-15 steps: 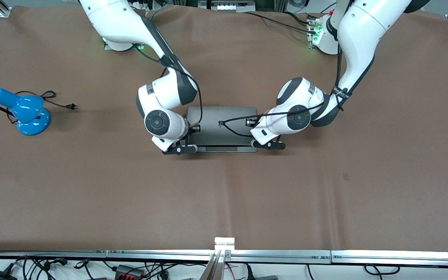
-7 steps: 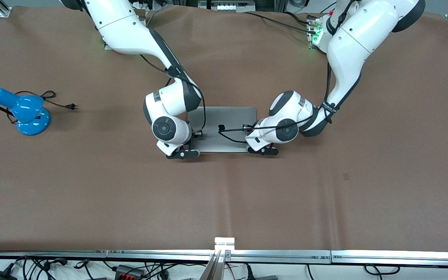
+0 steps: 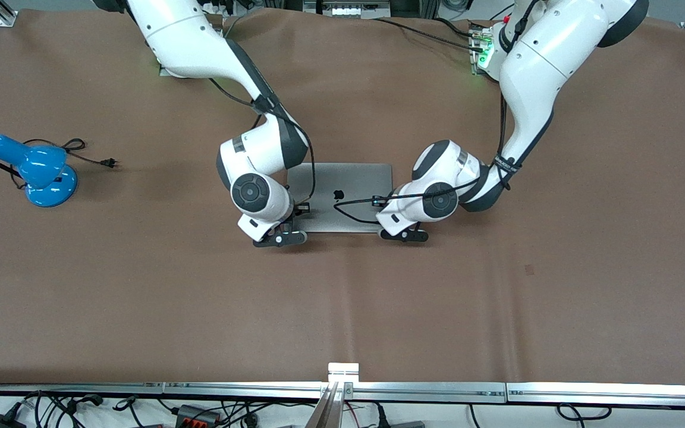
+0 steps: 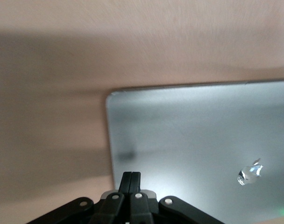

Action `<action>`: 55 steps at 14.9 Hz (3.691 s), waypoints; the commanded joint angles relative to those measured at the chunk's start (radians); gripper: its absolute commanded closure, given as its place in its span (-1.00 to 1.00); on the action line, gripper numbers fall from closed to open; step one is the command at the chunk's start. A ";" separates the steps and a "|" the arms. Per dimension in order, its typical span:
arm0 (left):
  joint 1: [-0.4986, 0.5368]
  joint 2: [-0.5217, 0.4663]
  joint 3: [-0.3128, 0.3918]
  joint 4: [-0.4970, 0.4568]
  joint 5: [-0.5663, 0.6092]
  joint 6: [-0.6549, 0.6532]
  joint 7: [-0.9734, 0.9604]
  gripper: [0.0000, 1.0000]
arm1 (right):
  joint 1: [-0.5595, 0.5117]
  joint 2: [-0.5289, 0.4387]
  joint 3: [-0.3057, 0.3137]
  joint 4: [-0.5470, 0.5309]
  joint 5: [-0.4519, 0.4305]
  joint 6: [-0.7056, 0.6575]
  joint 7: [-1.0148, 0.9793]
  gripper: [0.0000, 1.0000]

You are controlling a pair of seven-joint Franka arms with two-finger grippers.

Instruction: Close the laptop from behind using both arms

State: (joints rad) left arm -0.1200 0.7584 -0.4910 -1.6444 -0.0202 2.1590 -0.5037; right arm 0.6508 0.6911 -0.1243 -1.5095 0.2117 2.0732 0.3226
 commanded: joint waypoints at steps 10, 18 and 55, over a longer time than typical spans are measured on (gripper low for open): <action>0.241 -0.341 -0.003 0.121 0.032 -0.525 0.046 0.99 | -0.020 -0.312 -0.257 0.127 -0.121 -0.450 -0.238 0.33; 0.146 -0.539 0.406 0.146 0.045 -0.734 0.470 -0.25 | -0.115 -0.317 -0.299 0.236 -0.124 -0.455 -0.247 -1.00; 0.145 -0.685 0.447 0.040 -0.020 -0.628 0.309 -1.00 | -0.668 -0.782 0.132 -0.287 -0.235 -0.343 -0.355 -1.00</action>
State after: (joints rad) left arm 0.0213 0.1022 -0.0425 -1.5736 -0.0254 1.5155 -0.1888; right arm -0.0007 -0.0671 -0.0107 -1.7748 -0.0065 1.7348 -0.0155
